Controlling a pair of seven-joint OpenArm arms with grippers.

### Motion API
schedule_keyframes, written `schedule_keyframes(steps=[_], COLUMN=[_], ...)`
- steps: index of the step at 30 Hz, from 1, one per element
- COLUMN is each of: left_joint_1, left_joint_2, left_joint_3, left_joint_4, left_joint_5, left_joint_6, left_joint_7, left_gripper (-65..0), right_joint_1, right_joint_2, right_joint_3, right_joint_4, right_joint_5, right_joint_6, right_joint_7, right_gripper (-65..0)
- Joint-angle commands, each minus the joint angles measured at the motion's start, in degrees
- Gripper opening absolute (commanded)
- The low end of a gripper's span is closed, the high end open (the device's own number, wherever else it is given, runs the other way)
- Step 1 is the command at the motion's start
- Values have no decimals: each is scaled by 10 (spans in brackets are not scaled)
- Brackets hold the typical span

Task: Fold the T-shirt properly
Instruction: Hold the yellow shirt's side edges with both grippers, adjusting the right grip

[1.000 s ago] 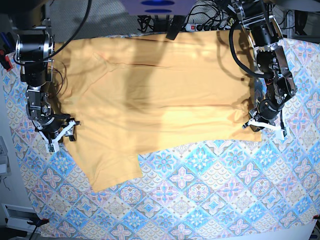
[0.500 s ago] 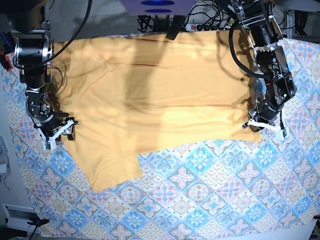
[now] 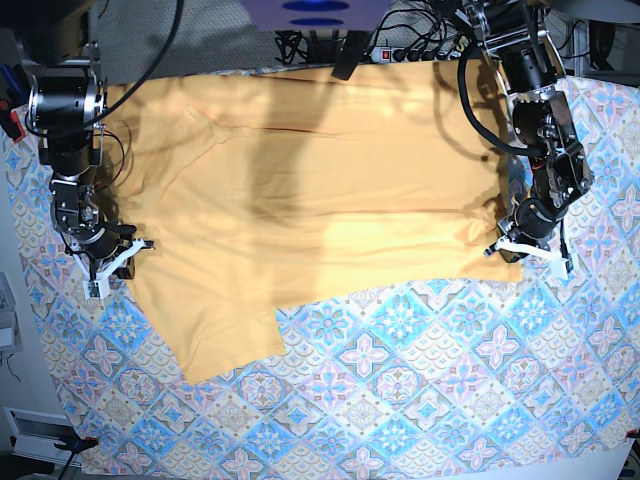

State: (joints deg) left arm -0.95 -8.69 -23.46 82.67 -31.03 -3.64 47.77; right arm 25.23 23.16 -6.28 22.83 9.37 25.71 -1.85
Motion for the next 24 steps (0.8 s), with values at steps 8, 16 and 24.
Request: schedule_keyframes(steps=[8, 16, 24], left_joint_1=[-9, -9, 8], left_joint_2=[-7, -6, -8], left_joint_3=[-1, -1, -1], left_joint_4=[12, 12, 22], left_joint_5=[-5, -5, -5], left_joint_6=[-3, -3, -4], left_joint_7=[-10, -10, -10], left_gripper=[-650, -650, -650], right_joint_1=[-79, -184, -219], right_joint_2=[37, 36, 32], right_joint_3=[73, 163, 196], right_joint_4=[191, 361, 418], right_joint_5=[9, 8, 8], right_joint_6=[66, 94, 94], right_joint_7=[-94, -173, -185], right_gripper=[-643, -643, -639])
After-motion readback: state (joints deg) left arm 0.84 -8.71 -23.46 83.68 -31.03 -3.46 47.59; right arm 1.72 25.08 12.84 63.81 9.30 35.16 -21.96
